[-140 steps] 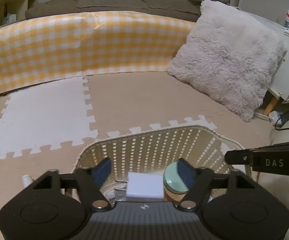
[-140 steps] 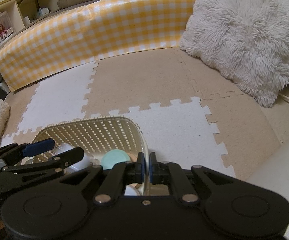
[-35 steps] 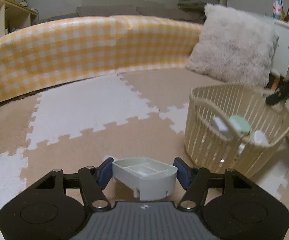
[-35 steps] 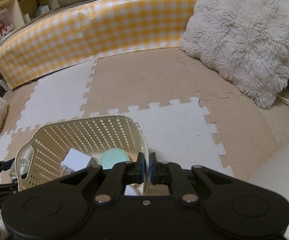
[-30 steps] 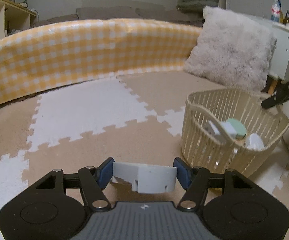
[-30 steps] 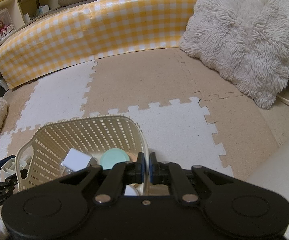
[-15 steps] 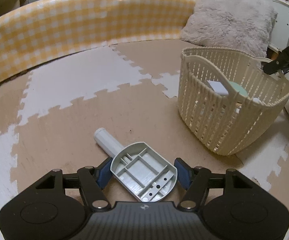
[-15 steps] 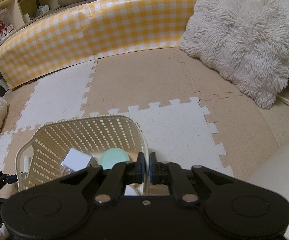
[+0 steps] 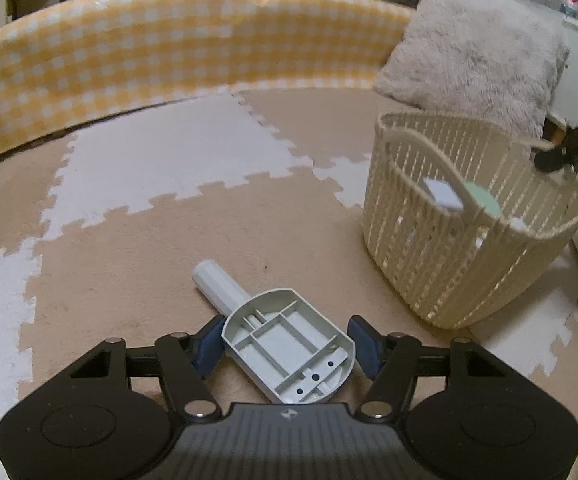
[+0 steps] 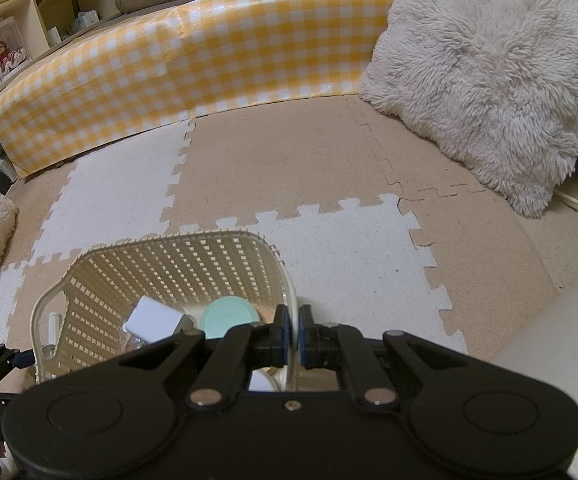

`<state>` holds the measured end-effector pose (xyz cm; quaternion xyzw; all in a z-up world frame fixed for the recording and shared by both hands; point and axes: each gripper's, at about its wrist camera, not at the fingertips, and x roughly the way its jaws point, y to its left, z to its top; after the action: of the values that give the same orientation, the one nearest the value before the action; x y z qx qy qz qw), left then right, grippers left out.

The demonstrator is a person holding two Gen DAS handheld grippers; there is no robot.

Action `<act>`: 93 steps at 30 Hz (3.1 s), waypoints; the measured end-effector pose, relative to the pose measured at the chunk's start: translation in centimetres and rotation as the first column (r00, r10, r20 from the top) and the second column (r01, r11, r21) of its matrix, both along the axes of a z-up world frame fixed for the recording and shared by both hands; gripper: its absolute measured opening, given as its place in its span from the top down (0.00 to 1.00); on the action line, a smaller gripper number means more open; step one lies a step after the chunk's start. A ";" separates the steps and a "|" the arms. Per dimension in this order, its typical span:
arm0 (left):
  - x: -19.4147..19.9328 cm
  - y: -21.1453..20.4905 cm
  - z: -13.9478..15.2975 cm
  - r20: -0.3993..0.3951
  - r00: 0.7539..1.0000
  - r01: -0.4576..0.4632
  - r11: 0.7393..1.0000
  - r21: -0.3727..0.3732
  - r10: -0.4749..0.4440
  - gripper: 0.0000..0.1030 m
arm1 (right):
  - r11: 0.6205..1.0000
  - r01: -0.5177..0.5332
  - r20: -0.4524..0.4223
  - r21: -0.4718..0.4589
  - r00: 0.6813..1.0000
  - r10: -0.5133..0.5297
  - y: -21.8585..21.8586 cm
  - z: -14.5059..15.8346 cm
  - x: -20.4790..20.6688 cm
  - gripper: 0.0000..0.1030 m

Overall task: Organize rigid objects
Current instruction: 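Carry the white plastic holder with the left tool and release it into the basket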

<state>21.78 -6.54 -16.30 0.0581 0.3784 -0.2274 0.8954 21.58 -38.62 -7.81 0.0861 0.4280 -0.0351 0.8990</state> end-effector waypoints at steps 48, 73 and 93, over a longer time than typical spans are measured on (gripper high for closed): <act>-5.5 -2.5 0.5 0.054 0.900 0.409 0.880 0.242 -0.433 0.30 | 1.000 -0.001 0.000 -0.003 1.000 0.001 0.0 0.0 0.0 0.95; -6.3 -3.5 7.1 0.272 0.874 0.355 0.911 0.209 -0.403 0.38 | 1.000 -0.001 -0.001 -0.002 1.000 0.001 0.0 0.0 0.0 0.95; -2.2 -10.8 10.3 0.177 0.815 0.534 0.834 0.141 -0.552 0.47 | 1.000 -0.003 0.000 0.003 1.000 0.003 0.1 -0.1 0.0 0.94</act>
<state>19.56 -17.33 -6.02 0.2253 0.2584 -0.4494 0.8249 21.58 -38.57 -7.89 0.0869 0.4284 -0.0330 0.8988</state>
